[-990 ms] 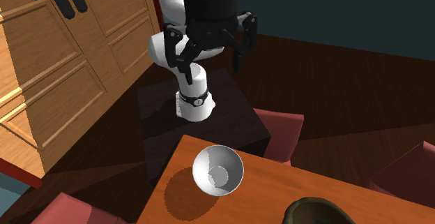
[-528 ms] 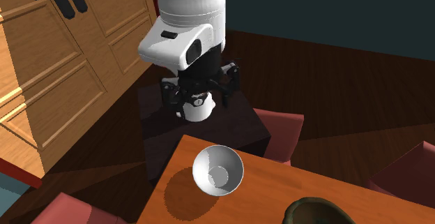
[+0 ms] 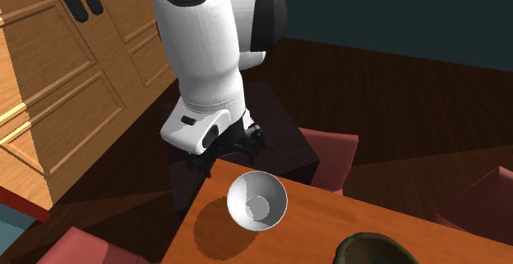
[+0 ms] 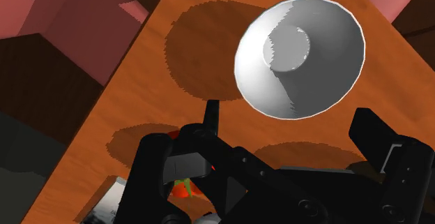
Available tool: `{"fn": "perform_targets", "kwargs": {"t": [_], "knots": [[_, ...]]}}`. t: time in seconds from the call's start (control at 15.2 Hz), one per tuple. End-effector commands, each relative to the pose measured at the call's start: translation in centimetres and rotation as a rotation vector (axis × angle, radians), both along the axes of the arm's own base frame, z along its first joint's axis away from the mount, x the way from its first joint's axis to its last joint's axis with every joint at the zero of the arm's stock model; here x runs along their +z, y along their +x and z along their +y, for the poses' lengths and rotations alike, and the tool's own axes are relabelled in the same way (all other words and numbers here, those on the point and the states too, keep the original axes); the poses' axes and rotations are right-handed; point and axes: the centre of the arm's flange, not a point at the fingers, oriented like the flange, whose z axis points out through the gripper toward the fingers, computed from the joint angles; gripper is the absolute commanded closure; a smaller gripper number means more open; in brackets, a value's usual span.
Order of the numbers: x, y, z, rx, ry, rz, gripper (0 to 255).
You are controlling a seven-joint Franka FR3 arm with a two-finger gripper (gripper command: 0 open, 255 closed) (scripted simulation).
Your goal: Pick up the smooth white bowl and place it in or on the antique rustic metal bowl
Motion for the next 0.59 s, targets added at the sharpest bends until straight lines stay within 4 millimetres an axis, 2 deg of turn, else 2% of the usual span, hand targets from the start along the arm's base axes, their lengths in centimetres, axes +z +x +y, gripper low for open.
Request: {"fn": "perform_targets", "kwargs": {"t": [0.0, 0.33, 0.53], "knots": [[-2.9, 0.1, -0.7, -0.008, 0.004, -0.005, 0], [-9.2, 0.4, -2.6, -0.027, 0.013, -0.013, 0], [-11.0, 0.5, -2.7, -0.029, 0.014, -0.013, 0]]}}
